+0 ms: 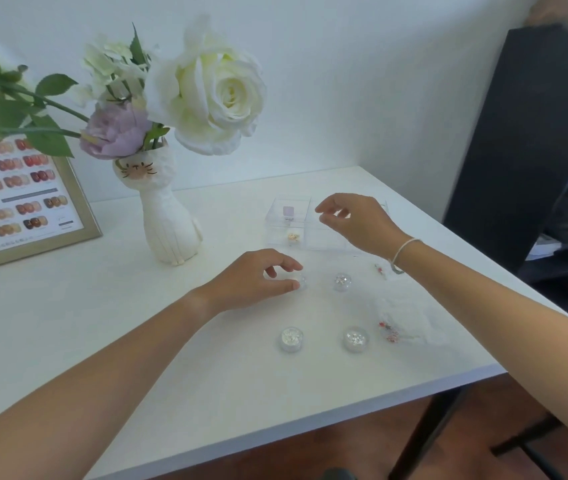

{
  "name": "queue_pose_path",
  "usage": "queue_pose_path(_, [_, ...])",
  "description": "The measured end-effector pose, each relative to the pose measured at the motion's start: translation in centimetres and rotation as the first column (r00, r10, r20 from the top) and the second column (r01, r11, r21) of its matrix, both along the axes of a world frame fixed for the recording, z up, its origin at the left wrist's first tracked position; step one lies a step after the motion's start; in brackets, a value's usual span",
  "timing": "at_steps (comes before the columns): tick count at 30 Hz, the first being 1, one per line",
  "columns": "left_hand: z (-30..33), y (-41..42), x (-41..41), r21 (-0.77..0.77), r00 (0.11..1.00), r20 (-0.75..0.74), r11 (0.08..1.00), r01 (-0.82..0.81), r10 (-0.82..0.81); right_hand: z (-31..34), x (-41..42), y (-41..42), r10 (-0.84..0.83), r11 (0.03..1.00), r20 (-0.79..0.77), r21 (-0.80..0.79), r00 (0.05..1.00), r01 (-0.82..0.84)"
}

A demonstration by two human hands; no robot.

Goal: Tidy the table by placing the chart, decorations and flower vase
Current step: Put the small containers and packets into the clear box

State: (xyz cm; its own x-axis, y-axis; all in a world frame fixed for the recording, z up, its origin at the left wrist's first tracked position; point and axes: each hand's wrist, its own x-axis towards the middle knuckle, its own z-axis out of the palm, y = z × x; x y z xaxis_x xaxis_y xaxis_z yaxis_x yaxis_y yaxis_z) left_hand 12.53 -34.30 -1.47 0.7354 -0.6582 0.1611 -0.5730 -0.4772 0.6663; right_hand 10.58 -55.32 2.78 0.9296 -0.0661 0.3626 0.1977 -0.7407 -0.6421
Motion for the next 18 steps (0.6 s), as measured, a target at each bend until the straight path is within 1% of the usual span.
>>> queue_pose_path(3, [-0.2,-0.2,-0.2,0.013,1.000,-0.005,1.000,-0.012,0.012,-0.6,-2.4,-0.8,0.049,0.999,-0.064,-0.018,0.997,-0.051])
queue_pose_path(7, [-0.5,-0.6,-0.3,0.038,1.000,0.009,0.999,-0.027,0.026,-2.0,-4.5,-1.7,0.104,0.977,-0.256,-0.154,0.961,-0.147])
queue_pose_path(9, [-0.6,-0.7,-0.2,0.046,0.999,0.016,0.998,-0.035,0.034,-2.8,-5.0,-1.9,0.100,0.966,-0.311,-0.196,0.945,-0.167])
queue_pose_path(13, [-0.6,-0.8,-0.2,0.029,0.999,0.034,0.999,-0.043,0.042,-3.6,-5.3,-1.8,0.078,0.944,-0.300,-0.286,0.951,-0.167])
queue_pose_path(18, [-0.1,-0.6,0.2,-0.014,0.997,0.069,0.999,-0.043,0.044,-4.0,-5.3,-1.7,0.087,0.943,-0.254,-0.291,0.963,-0.161])
